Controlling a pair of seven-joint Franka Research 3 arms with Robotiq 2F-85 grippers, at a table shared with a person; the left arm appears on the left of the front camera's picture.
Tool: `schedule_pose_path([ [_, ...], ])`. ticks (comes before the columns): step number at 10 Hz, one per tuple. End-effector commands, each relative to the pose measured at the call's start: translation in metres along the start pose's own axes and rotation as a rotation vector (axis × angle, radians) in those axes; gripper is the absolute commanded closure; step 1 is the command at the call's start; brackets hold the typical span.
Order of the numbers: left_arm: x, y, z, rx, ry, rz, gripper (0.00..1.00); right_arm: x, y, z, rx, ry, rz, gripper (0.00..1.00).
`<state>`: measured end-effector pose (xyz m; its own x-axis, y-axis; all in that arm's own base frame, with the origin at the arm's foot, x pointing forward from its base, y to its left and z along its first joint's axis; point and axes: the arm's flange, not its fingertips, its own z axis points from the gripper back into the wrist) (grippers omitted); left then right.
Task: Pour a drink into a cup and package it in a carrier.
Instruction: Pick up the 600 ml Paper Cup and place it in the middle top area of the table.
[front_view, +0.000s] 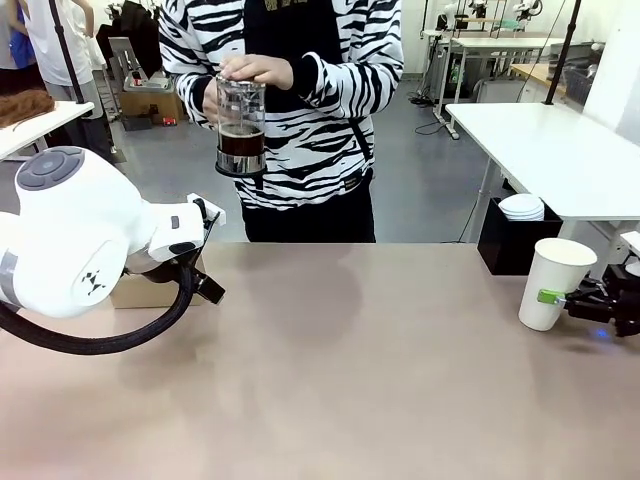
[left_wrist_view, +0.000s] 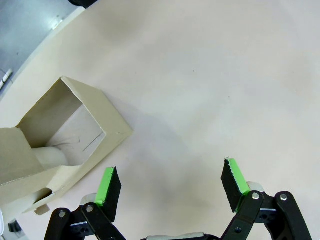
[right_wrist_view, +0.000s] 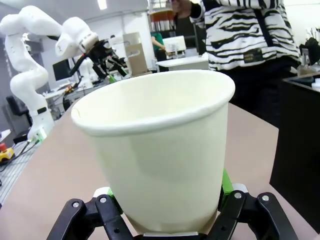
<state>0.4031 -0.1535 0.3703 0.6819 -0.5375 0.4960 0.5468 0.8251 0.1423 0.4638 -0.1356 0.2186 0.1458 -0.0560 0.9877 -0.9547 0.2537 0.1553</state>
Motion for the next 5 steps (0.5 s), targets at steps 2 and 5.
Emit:
schedule_pose_path([
  [2, 0.000, 0.001, 0.000, -0.002, -0.001, 0.003, 0.00, 0.066, 0.038, -0.052, -0.069, -0.046, -0.042, 0.20],
  [5, 0.000, 0.001, 0.000, -0.002, -0.001, 0.003, 0.00, 0.093, 0.061, -0.138, -0.155, -0.087, -0.116, 0.20],
])
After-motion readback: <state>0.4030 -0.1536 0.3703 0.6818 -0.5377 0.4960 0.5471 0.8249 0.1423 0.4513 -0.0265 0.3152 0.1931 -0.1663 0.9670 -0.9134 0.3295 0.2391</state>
